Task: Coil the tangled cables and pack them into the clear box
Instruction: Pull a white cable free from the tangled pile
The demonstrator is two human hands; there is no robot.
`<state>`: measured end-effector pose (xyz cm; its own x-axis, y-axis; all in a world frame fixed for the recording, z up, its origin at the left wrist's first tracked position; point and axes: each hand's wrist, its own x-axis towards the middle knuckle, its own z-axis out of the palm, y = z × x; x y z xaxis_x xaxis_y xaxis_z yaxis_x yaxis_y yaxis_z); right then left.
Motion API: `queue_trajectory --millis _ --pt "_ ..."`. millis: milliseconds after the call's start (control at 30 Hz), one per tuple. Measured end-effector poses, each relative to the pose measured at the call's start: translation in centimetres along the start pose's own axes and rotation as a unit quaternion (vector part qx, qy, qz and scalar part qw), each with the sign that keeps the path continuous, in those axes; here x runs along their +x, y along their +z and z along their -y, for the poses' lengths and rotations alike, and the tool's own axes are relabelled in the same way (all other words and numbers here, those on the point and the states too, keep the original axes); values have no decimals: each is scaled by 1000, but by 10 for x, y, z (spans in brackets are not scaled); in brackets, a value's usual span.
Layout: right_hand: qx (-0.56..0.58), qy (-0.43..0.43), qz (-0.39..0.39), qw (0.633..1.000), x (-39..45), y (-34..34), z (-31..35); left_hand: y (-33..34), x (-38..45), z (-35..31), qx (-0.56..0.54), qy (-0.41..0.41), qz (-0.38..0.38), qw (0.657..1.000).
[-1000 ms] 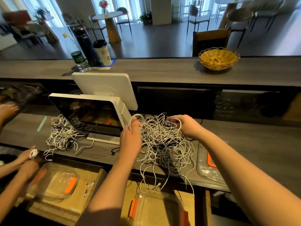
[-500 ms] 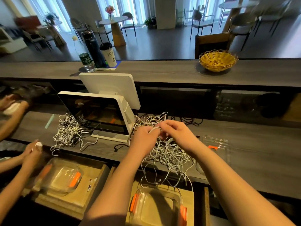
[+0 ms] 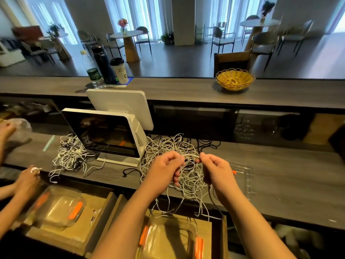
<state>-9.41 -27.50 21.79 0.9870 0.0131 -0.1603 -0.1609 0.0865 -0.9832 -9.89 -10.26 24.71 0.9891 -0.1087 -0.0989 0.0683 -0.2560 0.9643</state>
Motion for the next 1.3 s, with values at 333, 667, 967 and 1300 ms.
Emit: queue_trajectory --millis 333,667,967,1300 --pt "-33 -24 72 997 -32 2 1 42 -18 -9 -530 -51 -74 843" --pt "-59 -37 60 996 -43 4 9 59 -9 -15 -467 -85 -42 879" --pt "-172 -48 30 983 -29 18 -7 34 6 2 -449 -42 -80 889" --pt "-375 -27 67 924 -43 46 -8 0 18 21 -406 -17 -74 911"
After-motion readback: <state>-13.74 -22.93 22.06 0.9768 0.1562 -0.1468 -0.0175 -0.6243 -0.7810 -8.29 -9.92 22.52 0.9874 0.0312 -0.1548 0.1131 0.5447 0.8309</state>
